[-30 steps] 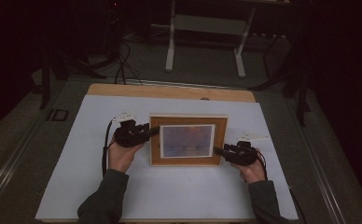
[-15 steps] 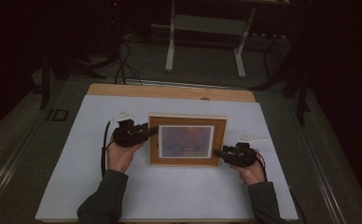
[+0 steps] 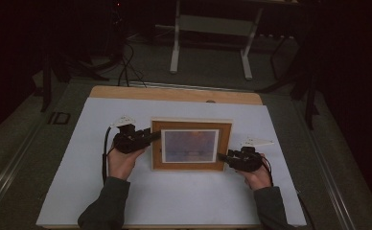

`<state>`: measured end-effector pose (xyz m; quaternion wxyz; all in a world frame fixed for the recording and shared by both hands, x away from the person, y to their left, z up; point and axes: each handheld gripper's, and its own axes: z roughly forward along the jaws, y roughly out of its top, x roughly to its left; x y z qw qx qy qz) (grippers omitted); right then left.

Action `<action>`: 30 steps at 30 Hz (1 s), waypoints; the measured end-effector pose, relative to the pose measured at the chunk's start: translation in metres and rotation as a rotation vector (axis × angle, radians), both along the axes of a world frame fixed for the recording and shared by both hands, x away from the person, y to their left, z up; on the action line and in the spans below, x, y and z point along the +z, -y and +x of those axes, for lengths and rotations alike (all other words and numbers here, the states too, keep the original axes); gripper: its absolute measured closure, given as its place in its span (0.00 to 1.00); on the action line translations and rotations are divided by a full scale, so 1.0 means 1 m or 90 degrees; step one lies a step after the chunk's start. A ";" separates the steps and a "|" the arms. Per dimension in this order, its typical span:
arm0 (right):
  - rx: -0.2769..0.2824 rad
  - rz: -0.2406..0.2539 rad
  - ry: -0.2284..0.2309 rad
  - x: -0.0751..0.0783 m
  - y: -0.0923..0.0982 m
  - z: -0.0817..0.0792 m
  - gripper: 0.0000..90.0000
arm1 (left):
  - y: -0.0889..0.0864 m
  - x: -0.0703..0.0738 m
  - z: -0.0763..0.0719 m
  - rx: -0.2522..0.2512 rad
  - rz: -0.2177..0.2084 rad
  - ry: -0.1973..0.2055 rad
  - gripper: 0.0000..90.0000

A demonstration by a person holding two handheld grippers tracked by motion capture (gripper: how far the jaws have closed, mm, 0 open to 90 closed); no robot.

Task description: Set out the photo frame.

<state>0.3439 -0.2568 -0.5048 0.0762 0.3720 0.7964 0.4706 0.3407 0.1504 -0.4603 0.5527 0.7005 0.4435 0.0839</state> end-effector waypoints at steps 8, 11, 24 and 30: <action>0.003 0.002 0.003 -0.001 0.000 0.001 0.70 | 0.000 0.002 -0.002 0.003 -0.002 -0.016 0.70; 0.004 0.002 0.003 -0.001 0.000 0.001 0.70 | -0.001 0.002 -0.002 0.000 -0.005 -0.021 0.70; -0.004 -0.013 0.008 -0.002 -0.001 0.001 0.62 | -0.003 0.001 0.000 0.004 -0.015 -0.044 0.64; -0.009 -0.015 0.015 -0.001 0.000 0.001 0.57 | -0.005 0.002 0.000 0.010 -0.007 -0.045 0.56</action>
